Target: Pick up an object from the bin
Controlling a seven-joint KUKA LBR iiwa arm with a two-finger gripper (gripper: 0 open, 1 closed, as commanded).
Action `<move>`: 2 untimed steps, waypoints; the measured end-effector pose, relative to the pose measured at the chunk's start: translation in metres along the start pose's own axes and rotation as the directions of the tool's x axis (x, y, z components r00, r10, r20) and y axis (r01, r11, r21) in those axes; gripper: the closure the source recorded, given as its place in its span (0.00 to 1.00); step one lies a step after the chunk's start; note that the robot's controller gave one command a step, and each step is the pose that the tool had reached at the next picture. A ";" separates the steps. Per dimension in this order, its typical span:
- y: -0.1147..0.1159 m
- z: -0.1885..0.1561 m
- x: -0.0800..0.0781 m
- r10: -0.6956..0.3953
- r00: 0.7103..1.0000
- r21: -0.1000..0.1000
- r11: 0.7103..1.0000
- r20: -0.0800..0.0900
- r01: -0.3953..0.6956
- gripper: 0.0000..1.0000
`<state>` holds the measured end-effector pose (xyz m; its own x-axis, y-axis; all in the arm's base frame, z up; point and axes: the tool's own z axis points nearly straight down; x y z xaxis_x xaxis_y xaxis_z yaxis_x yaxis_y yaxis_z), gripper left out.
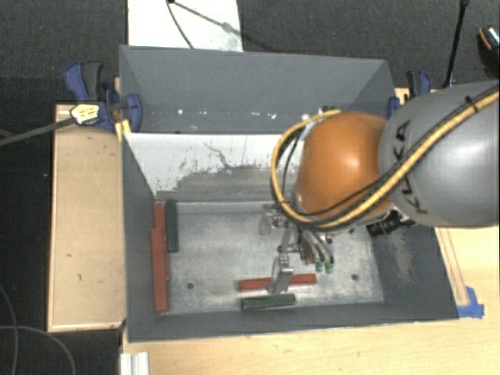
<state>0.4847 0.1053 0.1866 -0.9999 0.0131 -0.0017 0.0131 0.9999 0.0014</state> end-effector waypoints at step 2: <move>-0.045 0.114 -0.009 -0.121 0.993 0.000 0.993 -0.002 0.121 1.00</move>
Offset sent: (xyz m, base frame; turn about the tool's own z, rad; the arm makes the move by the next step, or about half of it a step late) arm 0.0076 -0.0455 -0.1166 -0.1251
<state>0.4930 0.0602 0.0728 -0.9942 -0.1080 0.0001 -0.1080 0.9942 0.0010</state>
